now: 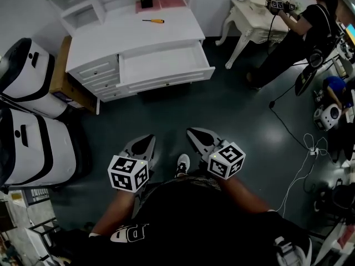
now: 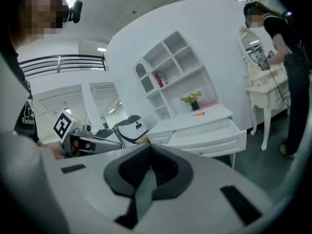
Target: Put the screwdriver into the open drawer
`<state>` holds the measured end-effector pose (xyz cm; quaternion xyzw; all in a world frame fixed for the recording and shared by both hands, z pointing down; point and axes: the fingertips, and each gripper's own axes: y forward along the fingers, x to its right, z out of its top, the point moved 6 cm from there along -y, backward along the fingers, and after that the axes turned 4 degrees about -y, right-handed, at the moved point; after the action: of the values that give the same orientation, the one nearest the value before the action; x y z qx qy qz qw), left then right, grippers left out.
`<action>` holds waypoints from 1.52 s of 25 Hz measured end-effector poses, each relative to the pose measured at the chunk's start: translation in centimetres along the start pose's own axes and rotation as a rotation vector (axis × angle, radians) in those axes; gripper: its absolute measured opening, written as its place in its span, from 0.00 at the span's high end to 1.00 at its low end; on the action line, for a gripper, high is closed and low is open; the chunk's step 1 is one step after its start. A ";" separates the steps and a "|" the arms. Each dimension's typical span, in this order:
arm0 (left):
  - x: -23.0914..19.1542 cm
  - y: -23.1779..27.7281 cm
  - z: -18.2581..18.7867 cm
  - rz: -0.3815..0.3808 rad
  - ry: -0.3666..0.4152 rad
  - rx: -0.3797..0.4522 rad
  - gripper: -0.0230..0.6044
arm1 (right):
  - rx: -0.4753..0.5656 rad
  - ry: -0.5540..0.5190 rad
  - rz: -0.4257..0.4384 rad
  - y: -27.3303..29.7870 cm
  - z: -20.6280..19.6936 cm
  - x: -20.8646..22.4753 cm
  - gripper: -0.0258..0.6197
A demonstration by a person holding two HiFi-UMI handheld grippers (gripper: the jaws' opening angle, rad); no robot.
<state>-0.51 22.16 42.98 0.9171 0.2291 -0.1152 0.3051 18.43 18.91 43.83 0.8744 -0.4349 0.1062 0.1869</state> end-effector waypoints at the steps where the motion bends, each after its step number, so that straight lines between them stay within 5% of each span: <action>1: -0.1 0.5 0.4 0.002 -0.009 -0.002 0.95 | 0.004 -0.001 0.001 0.2 0.4 0.6 0.95; 18: -1.0 6.5 5.0 0.088 0.009 -0.005 0.95 | 0.020 -0.013 0.019 2.2 4.4 8.9 0.95; 38: -2.7 9.6 9.4 0.061 0.008 0.068 0.95 | -0.004 -0.068 0.022 5.3 6.6 10.7 0.95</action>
<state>1.19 8.70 41.36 0.9341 0.1981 -0.1097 0.2761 20.79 5.48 42.78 0.8723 -0.4509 0.0777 0.1724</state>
